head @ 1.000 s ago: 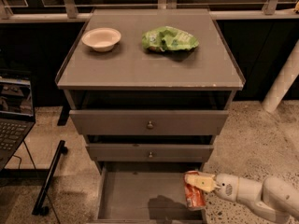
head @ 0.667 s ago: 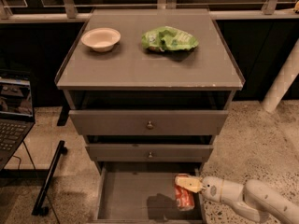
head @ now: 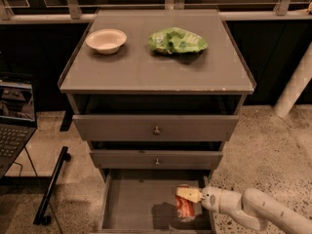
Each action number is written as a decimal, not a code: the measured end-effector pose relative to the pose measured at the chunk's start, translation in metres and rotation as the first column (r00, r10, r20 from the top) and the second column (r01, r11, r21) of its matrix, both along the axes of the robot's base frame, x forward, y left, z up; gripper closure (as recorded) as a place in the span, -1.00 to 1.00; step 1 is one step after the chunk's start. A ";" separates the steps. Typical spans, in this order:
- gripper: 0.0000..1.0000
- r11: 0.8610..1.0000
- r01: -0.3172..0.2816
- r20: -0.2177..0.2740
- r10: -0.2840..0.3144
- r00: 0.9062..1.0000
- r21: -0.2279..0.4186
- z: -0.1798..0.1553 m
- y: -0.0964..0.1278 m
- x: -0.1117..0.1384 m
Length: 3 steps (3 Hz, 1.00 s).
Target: Place coke can into bottom drawer
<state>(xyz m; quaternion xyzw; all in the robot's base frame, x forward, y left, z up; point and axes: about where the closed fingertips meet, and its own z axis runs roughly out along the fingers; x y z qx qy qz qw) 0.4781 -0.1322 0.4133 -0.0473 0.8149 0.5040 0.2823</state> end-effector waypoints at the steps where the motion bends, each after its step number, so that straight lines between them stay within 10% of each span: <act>1: 1.00 0.998 0.051 -0.033 -0.052 0.998 -0.027 -0.032 0.002 0.015; 3: 1.00 0.961 0.049 -0.025 -0.058 0.998 -0.274 -0.123 0.034 0.070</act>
Offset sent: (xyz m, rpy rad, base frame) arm 0.0952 0.0480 -0.1421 -0.2968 0.0184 -0.0715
